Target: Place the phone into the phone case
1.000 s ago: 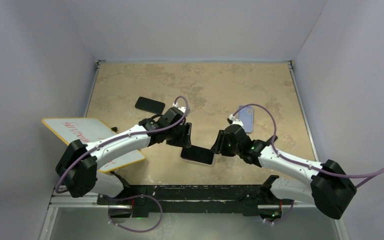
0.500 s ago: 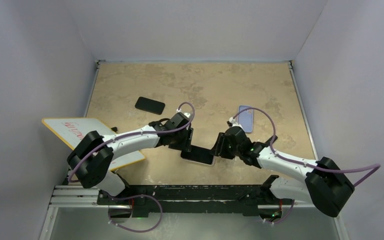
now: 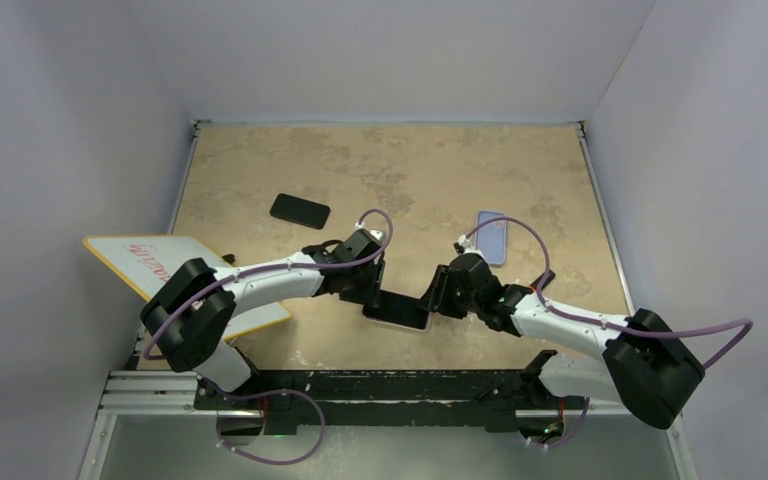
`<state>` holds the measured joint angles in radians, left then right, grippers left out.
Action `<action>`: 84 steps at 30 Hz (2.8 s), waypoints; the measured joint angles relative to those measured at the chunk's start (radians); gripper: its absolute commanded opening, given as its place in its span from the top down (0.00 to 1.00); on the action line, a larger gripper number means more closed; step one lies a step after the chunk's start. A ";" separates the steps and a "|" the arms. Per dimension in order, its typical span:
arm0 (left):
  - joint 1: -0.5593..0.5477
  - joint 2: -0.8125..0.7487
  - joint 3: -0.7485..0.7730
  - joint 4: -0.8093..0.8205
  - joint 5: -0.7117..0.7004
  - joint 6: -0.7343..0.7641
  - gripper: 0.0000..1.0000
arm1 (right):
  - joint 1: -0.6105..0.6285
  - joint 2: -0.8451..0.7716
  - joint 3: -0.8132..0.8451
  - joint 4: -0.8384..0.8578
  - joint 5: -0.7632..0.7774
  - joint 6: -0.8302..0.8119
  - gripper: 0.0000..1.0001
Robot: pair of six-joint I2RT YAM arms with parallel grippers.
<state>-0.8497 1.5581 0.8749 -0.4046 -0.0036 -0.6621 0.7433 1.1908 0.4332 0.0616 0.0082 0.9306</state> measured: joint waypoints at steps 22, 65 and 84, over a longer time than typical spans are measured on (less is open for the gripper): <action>-0.019 0.000 -0.005 -0.013 0.028 -0.010 0.73 | 0.005 -0.021 -0.068 0.050 -0.026 0.094 0.58; -0.087 -0.140 -0.148 0.108 0.197 -0.019 0.92 | -0.151 0.243 0.188 0.016 -0.418 -0.438 0.30; -0.091 -0.026 -0.099 0.035 0.077 -0.063 1.00 | -0.163 0.205 0.139 0.049 -0.471 -0.472 0.38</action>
<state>-0.9405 1.5326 0.7757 -0.3691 0.0734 -0.7246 0.5808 1.3960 0.5724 0.1104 -0.4625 0.4583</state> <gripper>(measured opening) 0.023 0.644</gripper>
